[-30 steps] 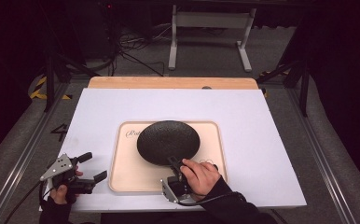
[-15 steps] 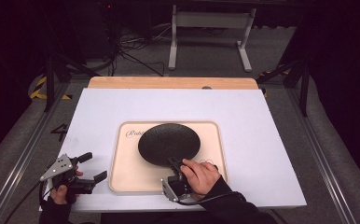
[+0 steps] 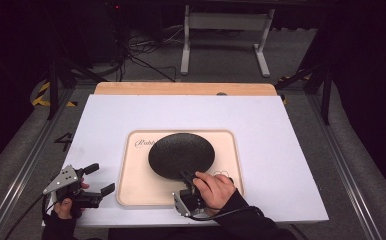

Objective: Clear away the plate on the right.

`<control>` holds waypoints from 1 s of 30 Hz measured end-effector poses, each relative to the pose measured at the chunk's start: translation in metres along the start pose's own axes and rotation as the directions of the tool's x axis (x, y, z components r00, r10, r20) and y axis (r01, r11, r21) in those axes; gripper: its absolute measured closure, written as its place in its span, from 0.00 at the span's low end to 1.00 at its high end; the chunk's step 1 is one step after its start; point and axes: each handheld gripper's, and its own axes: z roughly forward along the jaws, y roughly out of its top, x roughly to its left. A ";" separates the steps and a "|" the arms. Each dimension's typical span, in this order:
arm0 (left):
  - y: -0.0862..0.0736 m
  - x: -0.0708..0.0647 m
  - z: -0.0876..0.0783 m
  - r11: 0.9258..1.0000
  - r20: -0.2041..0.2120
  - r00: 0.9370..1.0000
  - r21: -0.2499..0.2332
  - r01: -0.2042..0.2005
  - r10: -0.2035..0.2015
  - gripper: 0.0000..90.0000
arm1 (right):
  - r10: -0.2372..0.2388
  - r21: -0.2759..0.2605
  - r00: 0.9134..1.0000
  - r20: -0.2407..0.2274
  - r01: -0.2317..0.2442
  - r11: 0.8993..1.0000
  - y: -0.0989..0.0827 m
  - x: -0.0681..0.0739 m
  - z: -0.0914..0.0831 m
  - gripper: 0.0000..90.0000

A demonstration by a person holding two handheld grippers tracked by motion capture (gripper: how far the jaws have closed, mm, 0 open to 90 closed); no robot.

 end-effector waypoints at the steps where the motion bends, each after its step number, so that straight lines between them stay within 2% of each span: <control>1: 0.000 0.000 0.000 1.000 0.000 1.000 0.000 0.000 0.000 0.02 | 0.003 0.000 1.000 -0.007 -0.003 1.000 0.000 0.001 0.000 0.94; 10: 0.000 0.000 0.000 1.000 0.000 1.000 -0.001 0.001 -0.001 0.02 | 0.005 0.015 0.999 -0.041 -0.005 1.000 -0.001 0.006 0.000 0.93; 15: 0.000 0.000 0.000 1.000 0.005 1.000 -0.001 0.010 -0.010 0.02 | 0.016 0.028 0.996 -0.085 -0.014 1.000 -0.001 0.008 0.000 0.89; 23: 0.000 0.001 0.000 1.000 0.010 1.000 0.003 0.010 -0.010 0.03 | 0.038 0.036 0.987 -0.156 -0.033 0.999 -0.001 0.012 0.001 0.84; 25: 0.000 0.001 0.000 1.000 0.011 1.000 0.004 0.009 -0.009 0.03 | 0.027 0.037 0.984 -0.177 -0.020 0.999 0.000 0.014 0.002 0.82; 27: 0.000 0.001 0.000 1.000 0.011 1.000 0.004 0.010 -0.010 0.03 | 0.013 0.026 0.984 -0.178 -0.008 1.000 0.000 0.015 0.001 0.82; 30: 0.000 0.001 0.000 1.000 0.012 1.000 0.005 0.010 -0.010 0.03 | 0.021 0.013 0.981 -0.191 -0.019 1.000 0.001 0.013 -0.002 0.81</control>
